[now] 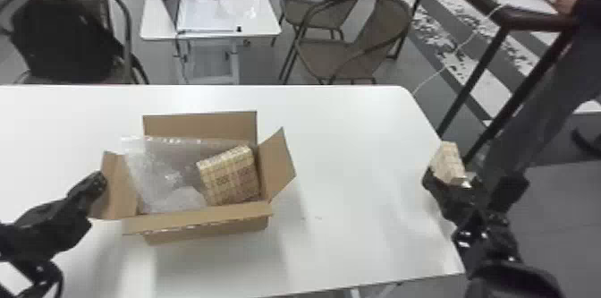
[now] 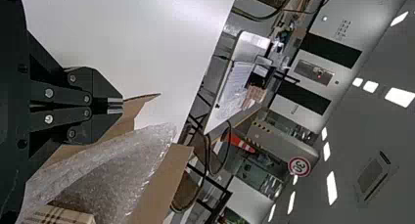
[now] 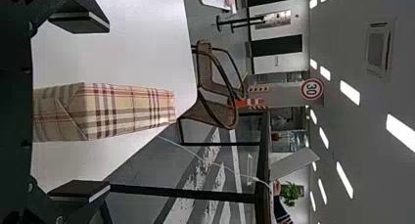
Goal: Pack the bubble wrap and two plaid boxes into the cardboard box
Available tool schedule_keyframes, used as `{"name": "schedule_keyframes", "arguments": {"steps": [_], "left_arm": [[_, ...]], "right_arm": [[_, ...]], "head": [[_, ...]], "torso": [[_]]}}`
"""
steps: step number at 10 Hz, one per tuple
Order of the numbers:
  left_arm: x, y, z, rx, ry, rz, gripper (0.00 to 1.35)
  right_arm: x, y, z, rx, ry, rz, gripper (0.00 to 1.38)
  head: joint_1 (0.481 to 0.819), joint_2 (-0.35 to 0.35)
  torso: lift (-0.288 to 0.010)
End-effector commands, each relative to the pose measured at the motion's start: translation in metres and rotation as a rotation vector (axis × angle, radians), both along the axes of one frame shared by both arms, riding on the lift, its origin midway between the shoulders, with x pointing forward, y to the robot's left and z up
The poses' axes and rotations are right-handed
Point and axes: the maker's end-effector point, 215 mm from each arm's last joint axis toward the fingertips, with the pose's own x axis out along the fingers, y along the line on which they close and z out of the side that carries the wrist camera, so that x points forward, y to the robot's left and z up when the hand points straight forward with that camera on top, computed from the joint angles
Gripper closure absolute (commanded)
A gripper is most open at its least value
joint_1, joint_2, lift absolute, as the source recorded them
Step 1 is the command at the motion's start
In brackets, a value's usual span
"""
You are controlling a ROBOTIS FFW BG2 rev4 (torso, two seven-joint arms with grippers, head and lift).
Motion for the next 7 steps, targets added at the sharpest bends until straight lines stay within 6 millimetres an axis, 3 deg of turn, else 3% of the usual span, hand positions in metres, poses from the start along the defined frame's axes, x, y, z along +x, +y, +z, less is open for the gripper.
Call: {"name": "schedule_keyframes", "arguments": {"steps": [1,2,3,4,5,7], "left_arm": [[0.000,-0.001,0.000,-0.003,-0.001,-0.001,1.22],[0.000,0.000,-0.001,-0.003,0.001,0.001,1.22],[-0.001,-0.001,-0.001,-0.003,0.002,-0.001,1.22],[0.000,-0.001,0.000,-0.004,0.000,-0.002,1.22],[0.000,-0.001,0.000,-0.004,0.000,-0.002,1.22],[-0.001,-0.003,-0.002,-0.006,0.002,-0.006,1.22]], "right_arm": [[0.002,-0.002,-0.008,-0.003,0.017,0.001,0.16],[0.002,-0.002,-0.013,-0.004,0.024,0.004,0.21],[0.003,-0.001,-0.014,-0.002,0.023,0.010,0.47],[0.003,0.001,-0.016,0.009,0.019,0.016,0.98],[0.003,0.004,-0.015,0.014,0.009,0.014,1.11],[0.001,0.007,-0.003,0.019,-0.034,0.010,1.11]], "head": [[0.695,-0.165],[0.695,-0.166],[0.695,-0.167],[0.695,-0.165],[0.695,-0.164],[0.695,-0.161]], "torso": [[-0.104],[-0.104],[-0.104],[-0.104],[-0.104],[-0.104]]}}
